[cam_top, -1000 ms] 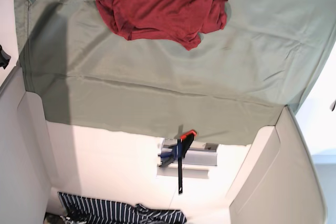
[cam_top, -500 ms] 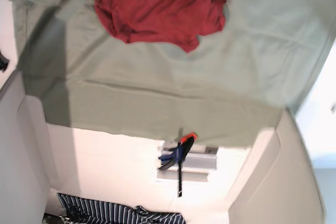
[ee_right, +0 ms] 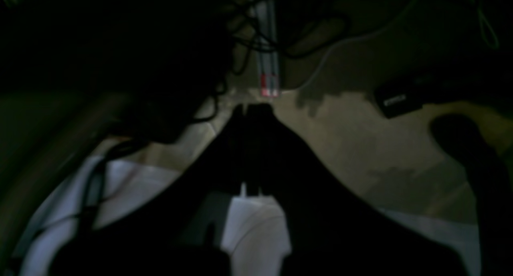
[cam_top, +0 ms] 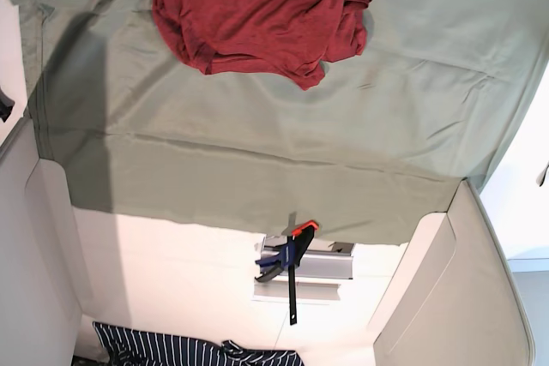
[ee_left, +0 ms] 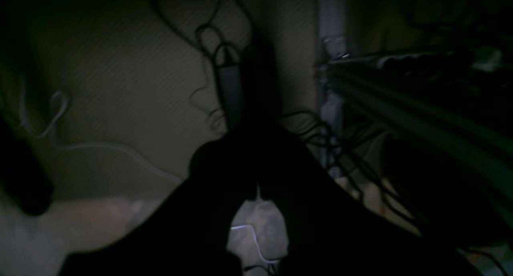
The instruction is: Fold the T-shirt properly
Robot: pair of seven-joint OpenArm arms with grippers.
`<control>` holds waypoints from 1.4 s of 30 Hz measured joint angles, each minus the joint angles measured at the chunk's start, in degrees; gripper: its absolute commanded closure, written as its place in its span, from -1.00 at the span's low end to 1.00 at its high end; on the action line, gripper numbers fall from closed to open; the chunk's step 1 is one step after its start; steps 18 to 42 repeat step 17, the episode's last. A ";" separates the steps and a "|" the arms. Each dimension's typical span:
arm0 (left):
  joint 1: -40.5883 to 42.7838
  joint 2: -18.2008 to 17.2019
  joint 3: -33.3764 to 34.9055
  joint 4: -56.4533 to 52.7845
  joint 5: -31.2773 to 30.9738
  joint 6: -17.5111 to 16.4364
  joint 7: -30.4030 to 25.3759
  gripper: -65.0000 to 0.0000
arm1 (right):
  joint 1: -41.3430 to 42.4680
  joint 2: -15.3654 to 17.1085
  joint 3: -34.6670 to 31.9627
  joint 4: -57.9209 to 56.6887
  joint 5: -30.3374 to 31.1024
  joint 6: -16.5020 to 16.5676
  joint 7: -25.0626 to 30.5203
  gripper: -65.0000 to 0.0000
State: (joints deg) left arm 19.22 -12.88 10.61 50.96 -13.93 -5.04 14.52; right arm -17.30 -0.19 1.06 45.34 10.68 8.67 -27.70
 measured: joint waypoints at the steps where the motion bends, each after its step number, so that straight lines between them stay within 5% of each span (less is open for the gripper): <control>1: 0.20 -0.24 -0.02 -0.04 0.00 0.31 0.04 1.00 | 0.33 -0.68 0.00 0.76 -0.02 0.00 -0.02 1.00; 10: 0.17 -0.26 0.00 -0.09 0.00 0.31 -4.52 1.00 | 0.48 -3.02 0.04 4.55 -0.20 -0.79 0.00 1.00; 17: 0.48 -0.13 0.11 -1.01 -0.11 0.33 -37.64 1.00 | 0.48 -3.02 0.04 4.55 -0.15 -0.76 0.00 1.00; 42: 0.48 -0.13 0.11 -1.01 -0.11 0.33 -37.64 1.00 | 0.48 -3.02 0.04 4.55 -0.15 -0.76 0.00 1.00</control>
